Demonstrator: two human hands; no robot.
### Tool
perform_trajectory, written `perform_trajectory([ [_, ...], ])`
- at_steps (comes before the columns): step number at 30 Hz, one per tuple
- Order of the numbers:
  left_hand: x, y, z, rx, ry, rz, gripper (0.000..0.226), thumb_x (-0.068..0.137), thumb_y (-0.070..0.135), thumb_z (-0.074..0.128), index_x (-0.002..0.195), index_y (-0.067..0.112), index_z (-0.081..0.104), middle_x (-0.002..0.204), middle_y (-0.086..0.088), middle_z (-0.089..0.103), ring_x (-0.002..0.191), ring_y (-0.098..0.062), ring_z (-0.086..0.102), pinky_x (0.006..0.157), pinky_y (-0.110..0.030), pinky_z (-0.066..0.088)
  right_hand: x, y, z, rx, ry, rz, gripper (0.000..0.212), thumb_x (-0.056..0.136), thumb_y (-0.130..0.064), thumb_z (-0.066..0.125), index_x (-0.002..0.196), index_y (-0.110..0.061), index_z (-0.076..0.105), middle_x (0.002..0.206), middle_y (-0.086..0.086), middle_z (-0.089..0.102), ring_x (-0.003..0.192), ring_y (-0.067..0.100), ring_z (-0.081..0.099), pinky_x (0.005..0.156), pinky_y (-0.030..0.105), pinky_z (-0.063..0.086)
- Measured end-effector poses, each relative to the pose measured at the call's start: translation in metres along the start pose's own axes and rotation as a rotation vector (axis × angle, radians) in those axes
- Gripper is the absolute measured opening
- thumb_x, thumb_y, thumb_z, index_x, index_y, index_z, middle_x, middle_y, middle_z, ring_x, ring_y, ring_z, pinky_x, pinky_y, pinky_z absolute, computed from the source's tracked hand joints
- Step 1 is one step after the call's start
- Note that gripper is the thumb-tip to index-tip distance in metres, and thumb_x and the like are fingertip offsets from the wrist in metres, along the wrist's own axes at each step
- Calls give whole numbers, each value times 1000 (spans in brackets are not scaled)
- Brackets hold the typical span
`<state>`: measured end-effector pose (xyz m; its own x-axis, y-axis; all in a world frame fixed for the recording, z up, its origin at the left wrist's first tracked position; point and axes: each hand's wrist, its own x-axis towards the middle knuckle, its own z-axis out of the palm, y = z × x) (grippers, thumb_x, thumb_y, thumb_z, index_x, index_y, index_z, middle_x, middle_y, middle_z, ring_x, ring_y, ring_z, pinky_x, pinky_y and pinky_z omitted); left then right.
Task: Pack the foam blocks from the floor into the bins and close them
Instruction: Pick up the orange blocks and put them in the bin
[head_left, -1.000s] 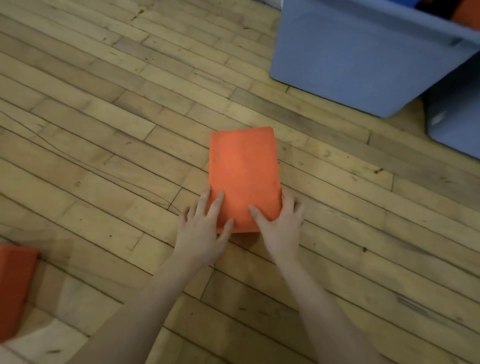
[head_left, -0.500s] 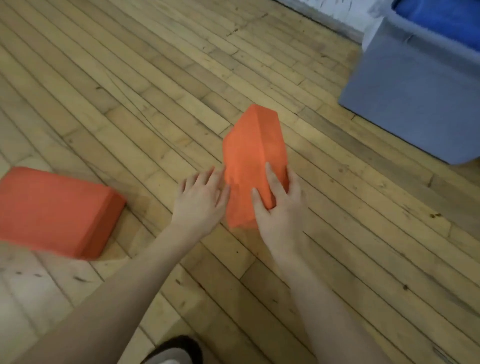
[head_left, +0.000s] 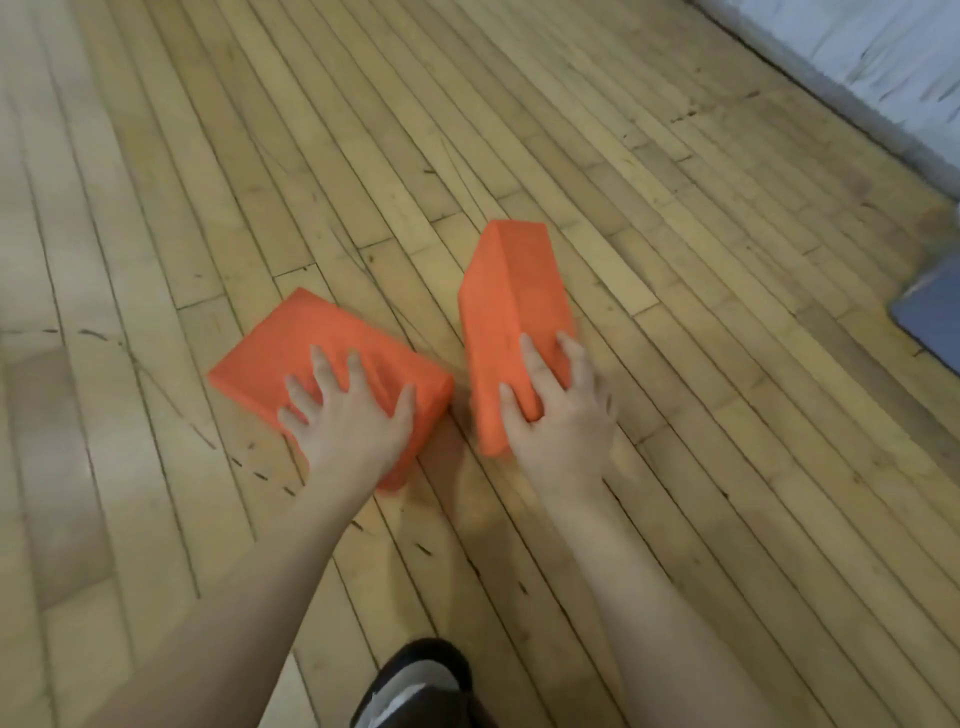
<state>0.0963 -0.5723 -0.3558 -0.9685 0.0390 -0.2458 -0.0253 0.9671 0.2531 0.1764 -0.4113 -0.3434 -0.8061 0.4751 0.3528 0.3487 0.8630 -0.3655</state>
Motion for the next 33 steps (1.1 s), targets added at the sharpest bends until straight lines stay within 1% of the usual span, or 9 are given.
perform_trajectory([
  [2, 4, -12, 11, 9, -48, -48, 85, 86, 69, 29, 150, 21, 3, 157, -6, -8, 141, -43, -7, 109, -64, 8, 1, -5, 10, -46, -20, -43, 46, 80, -40, 59, 125, -29, 60, 130, 7, 54, 103, 35, 56, 81, 44, 45],
  [6, 8, -19, 27, -4, -63, 40, 86, 86, 69, 25, 150, 19, -5, 157, -3, -15, 139, -43, -16, 107, -68, 9, 1, -8, 21, -118, -53, -110, 46, 81, -40, 58, 126, -29, 59, 130, 7, 54, 106, 36, 54, 80, 46, 47],
  [15, 32, 11, 34, 70, -57, 512, 79, 88, 65, 32, 150, 21, 9, 158, 4, -5, 143, -30, -11, 107, -68, 6, 4, 25, 6, -202, 4, -53, 45, 83, -40, 54, 126, -29, 59, 132, 7, 53, 109, 34, 53, 82, 47, 45],
  [19, 18, 21, 43, -119, -18, 231, 95, 77, 76, 42, 149, 29, 1, 154, -11, -21, 142, -37, -10, 107, -66, 1, 8, 30, 6, -218, -12, -41, 47, 82, -41, 53, 128, -29, 57, 134, 8, 51, 108, 35, 53, 82, 47, 45],
  [23, 14, 22, 39, -307, -125, -2, 114, 65, 80, 53, 147, 30, -8, 154, -19, -9, 136, -44, 20, 104, -57, 30, 9, 22, 9, -190, 18, 27, 48, 80, -37, 51, 127, -29, 59, 134, 8, 51, 107, 35, 54, 79, 46, 46],
  [25, 13, 24, 33, -373, -85, 17, 115, 67, 74, 60, 148, 25, -7, 154, -18, 0, 134, -42, 26, 102, -52, 34, 9, 23, 10, -178, 24, 19, 47, 81, -36, 52, 126, -29, 59, 133, 8, 52, 108, 35, 54, 80, 46, 46],
  [27, 13, 25, 27, -432, 23, 78, 115, 72, 64, 65, 149, 16, -5, 155, -16, 6, 136, -37, 23, 107, -50, 28, 8, 27, 9, -150, 28, -11, 45, 81, -34, 54, 126, -27, 60, 133, 8, 52, 110, 35, 53, 83, 47, 45],
  [30, 11, 32, 19, -606, 114, 190, 101, 78, 48, 68, 148, 6, 9, 153, -14, 6, 138, -31, 20, 112, -47, 26, 4, 32, 8, -170, 56, -17, 42, 80, -33, 59, 122, -26, 63, 132, 6, 53, 111, 33, 51, 83, 45, 43],
  [33, 4, 44, 17, -550, 100, 252, 88, 82, 55, 58, 148, 14, 15, 154, -11, 0, 140, -31, 16, 112, -54, 21, 3, 40, 5, -129, 79, 76, 42, 81, -36, 55, 121, -26, 63, 132, 6, 52, 112, 34, 51, 85, 48, 44],
])
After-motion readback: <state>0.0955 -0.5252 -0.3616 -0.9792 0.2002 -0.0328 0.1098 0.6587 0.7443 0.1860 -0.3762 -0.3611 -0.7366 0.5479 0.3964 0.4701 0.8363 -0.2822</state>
